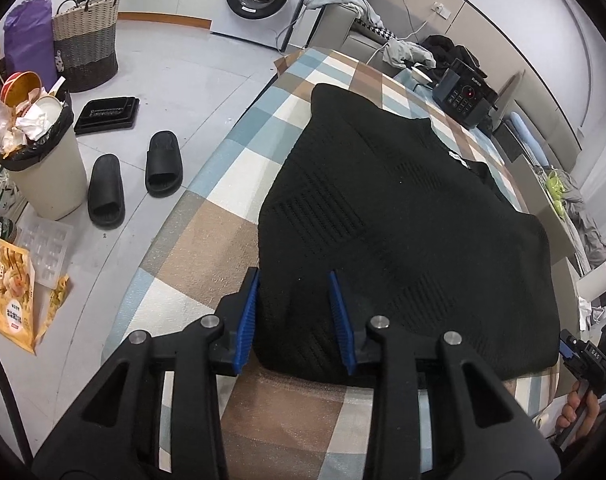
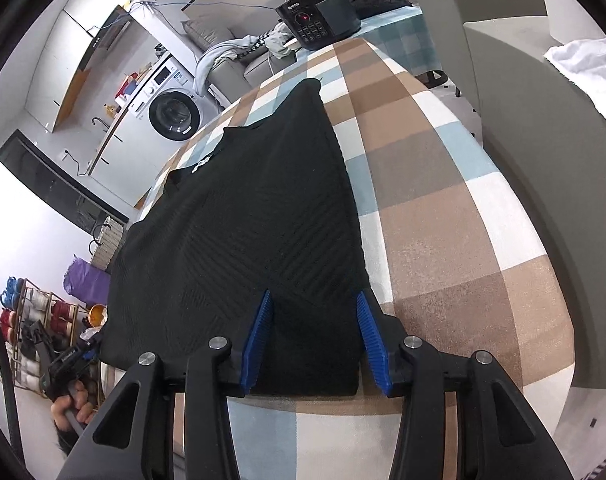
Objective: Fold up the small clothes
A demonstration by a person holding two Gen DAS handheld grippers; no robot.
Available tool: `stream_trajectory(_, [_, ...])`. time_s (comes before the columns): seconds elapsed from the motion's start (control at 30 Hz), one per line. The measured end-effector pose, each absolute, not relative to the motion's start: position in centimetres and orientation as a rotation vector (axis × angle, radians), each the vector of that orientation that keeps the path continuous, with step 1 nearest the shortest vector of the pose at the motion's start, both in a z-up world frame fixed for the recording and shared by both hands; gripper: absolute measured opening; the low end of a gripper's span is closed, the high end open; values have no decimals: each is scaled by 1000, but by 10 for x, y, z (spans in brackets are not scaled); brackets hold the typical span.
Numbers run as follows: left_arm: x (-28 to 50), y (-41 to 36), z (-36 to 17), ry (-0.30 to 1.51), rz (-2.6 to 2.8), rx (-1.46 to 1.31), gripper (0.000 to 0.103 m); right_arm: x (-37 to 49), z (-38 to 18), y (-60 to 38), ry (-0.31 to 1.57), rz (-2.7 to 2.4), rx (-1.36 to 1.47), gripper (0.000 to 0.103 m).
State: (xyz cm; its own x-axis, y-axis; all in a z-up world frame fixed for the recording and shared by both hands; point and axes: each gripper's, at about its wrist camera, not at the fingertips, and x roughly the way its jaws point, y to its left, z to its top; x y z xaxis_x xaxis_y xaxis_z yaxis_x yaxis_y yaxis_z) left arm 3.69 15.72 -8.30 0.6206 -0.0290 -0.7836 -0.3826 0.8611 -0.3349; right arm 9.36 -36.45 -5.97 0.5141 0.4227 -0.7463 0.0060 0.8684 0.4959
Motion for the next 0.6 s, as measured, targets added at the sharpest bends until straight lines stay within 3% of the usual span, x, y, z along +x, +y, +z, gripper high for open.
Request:
stream_trajectory(0.23, [42, 157, -84, 898, 215, -508, 30, 87, -65, -372, 1017, 323, 539, 56])
stream_trajectory(0.6, [49, 154, -85, 909, 222, -503, 30, 86, -59, -373, 948, 450, 613, 56])
